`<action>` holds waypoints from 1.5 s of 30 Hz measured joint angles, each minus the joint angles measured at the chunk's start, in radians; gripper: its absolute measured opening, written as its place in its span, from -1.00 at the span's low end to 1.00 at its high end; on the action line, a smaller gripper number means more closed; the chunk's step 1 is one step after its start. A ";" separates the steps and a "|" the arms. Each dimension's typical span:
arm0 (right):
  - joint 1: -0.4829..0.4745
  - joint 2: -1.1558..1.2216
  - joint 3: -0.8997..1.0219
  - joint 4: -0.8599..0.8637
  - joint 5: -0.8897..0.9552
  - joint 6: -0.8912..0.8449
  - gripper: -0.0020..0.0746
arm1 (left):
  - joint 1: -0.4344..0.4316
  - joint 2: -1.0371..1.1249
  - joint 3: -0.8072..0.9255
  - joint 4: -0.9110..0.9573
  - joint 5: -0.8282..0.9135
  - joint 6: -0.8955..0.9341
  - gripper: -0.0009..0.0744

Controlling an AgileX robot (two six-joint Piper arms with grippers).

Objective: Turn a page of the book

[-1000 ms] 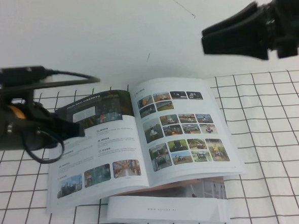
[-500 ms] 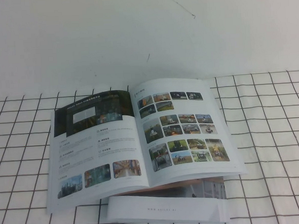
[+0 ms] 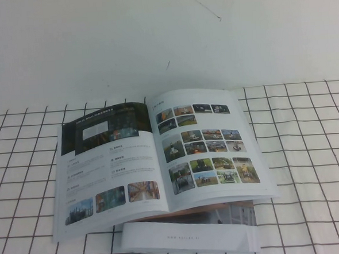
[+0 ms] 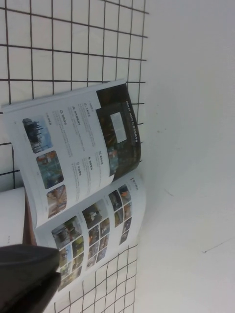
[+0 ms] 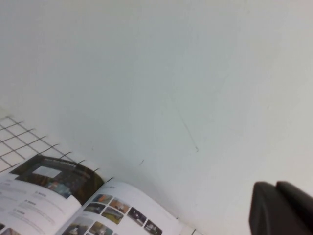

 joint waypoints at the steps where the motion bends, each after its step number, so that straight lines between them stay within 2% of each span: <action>1: 0.000 -0.049 0.046 0.000 -0.020 -0.003 -0.95 | 0.000 0.000 0.027 -0.004 -0.024 0.000 -0.98; 9: 0.000 -0.300 0.440 0.037 -0.225 -0.056 -0.95 | 0.000 0.004 0.268 0.013 -0.273 0.004 -0.98; 15: 0.000 -0.323 0.661 0.045 -0.365 -0.119 -0.95 | 0.000 0.029 0.479 0.079 -0.497 0.051 -0.98; 19: 0.000 -0.323 0.764 0.047 -0.384 -0.127 -0.95 | 0.000 0.040 0.606 0.100 -0.558 0.051 -0.98; 22: 0.000 -0.323 0.799 0.047 -0.388 -0.131 -0.95 | 0.000 0.040 0.654 0.102 -0.565 0.052 -0.98; 33: 0.000 -0.323 0.807 0.127 -0.390 -0.133 -0.95 | 0.000 0.040 0.653 0.068 -0.642 0.019 -0.98; 38: 0.000 -0.323 0.807 0.239 -0.388 -0.131 -0.95 | 0.000 0.040 0.649 0.053 -0.726 0.019 -0.98; 45: 0.000 -0.323 0.811 0.487 -0.446 -0.147 -0.95 | 0.000 0.040 0.651 0.051 -0.734 0.015 -0.98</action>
